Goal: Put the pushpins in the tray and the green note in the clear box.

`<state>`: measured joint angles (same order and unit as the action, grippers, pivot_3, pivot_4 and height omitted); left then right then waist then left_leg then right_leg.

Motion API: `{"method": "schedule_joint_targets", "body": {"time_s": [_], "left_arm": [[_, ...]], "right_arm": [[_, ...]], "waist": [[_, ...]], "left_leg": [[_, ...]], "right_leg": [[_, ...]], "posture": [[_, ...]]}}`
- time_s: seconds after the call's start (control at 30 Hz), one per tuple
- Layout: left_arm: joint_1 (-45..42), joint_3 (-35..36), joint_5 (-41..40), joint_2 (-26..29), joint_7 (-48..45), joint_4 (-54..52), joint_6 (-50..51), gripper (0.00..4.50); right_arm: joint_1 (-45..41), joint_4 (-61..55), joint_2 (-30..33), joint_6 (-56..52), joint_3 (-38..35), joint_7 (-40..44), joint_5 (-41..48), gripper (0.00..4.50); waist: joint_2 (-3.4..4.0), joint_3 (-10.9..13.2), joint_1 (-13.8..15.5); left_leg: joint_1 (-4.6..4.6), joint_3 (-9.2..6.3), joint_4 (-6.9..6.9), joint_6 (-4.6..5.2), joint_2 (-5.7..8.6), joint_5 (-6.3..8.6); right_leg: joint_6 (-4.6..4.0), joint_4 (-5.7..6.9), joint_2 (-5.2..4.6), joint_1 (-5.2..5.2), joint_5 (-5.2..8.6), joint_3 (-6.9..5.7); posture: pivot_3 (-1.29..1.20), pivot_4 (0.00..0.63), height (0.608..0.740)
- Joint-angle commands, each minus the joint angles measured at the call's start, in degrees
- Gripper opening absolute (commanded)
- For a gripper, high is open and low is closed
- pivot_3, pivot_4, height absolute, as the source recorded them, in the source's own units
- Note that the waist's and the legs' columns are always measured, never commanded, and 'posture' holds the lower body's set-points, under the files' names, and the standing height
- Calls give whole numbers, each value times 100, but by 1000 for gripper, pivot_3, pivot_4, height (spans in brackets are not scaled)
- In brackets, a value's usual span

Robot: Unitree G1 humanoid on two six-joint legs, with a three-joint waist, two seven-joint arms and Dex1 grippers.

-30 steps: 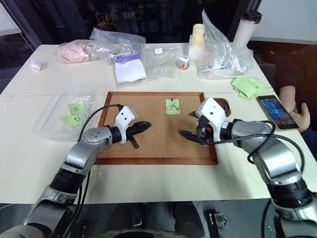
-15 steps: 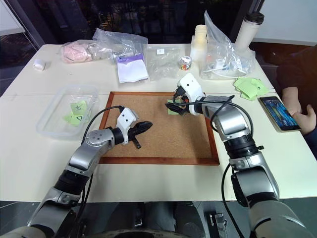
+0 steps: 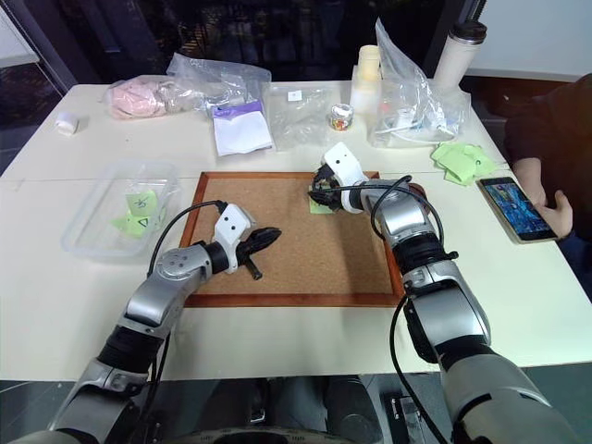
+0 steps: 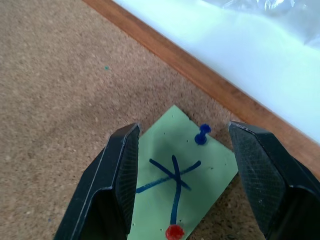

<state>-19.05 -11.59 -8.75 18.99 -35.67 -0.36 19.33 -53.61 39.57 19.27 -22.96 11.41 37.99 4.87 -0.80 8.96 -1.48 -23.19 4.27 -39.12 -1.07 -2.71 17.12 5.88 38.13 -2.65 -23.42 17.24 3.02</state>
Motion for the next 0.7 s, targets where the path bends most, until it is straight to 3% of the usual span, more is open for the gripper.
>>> {"method": "schedule_joint_targets", "body": {"time_s": [0.03, 0.13, 0.27, 0.67, 0.7], "left_arm": [[163, 5, 31, 32, 15, 38, 226, 0], [216, 4, 41, 39, 29, -33, 254, 0], [266, 19, 52, 34, 35, -102, 288, 0], [276, -11, 91, 40, 28, -70, 308, 0], [269, -15, 93, 38, 25, -65, 304, 0]], "right_arm": [[-258, 281, -66, 298, -151, 1, -93, 2868], [-356, 549, -133, 383, -209, 3, -100, 2026], [-393, 757, -161, 470, -224, 75, -193, 186], [-491, 597, -235, 373, -327, 123, -241, 87], [-493, 578, -230, 311, -339, 136, -230, 320]], "waist": [[0, 0, -24], [0, 0, -84], [1, 0, -107], [1, 0, -112], [1, 0, -111]], "left_leg": [[0, 0, 0, 0, 0, 0], [-1, -1, 2, 0, 0, 0], [0, -1, 2, -1, -1, 0], [1, -1, 3, -1, -5, 0], [1, -1, 3, -1, -5, 0]], "right_leg": [[0, 0, 0, 0, 0, 0], [0, 0, -1, 1, 0, 0], [0, 0, -3, 1, 0, 0], [0, 1, -4, 1, 0, 1], [0, 1, -4, 1, 0, 1]], "posture": [[0, 150, 740], [0, 150, 740], [0, 150, 740], [0, 150, 740], [0, 150, 740]]}}
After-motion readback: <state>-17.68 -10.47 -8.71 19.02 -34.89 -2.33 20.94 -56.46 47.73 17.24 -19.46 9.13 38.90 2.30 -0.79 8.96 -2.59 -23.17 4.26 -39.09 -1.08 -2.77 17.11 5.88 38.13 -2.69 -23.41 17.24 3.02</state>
